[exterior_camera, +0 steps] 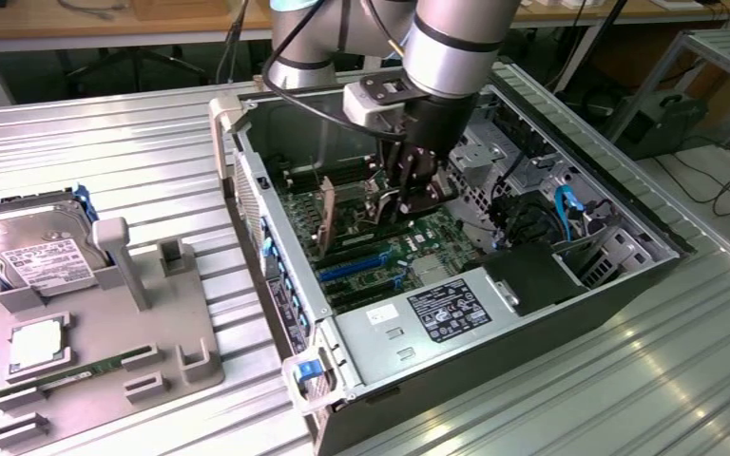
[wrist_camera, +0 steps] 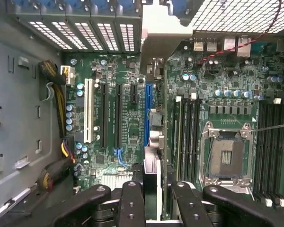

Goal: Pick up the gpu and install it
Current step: 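Insert the gpu into the slot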

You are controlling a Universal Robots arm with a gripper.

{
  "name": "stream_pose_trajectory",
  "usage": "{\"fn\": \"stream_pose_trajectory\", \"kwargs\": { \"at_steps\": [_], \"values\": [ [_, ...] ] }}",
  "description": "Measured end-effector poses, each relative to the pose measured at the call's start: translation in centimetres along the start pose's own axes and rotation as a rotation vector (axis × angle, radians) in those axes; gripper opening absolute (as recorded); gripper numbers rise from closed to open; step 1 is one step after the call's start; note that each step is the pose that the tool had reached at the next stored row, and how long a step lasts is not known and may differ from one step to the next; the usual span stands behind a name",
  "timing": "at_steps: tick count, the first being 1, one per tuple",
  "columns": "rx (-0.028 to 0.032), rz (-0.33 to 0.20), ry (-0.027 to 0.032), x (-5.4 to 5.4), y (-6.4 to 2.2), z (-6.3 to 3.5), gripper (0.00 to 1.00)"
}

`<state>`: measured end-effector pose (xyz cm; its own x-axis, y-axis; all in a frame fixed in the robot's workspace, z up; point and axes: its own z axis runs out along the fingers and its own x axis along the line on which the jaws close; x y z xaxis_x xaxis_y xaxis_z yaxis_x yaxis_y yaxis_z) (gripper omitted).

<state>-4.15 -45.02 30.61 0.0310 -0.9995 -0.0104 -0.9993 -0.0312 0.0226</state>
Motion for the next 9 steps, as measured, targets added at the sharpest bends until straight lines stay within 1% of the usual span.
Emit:
{"fn": "stream_pose_trajectory", "kwargs": {
  "at_steps": [2,6,9],
  "values": [
    [0.0004,0.003,-0.0007,0.0,0.23,0.42,0.27],
    [0.0007,0.030,-0.0008,-0.1,0.46,1.27,0.27],
    [0.0008,0.031,-0.0022,0.0,0.92,1.56,0.27]
  ]
}}
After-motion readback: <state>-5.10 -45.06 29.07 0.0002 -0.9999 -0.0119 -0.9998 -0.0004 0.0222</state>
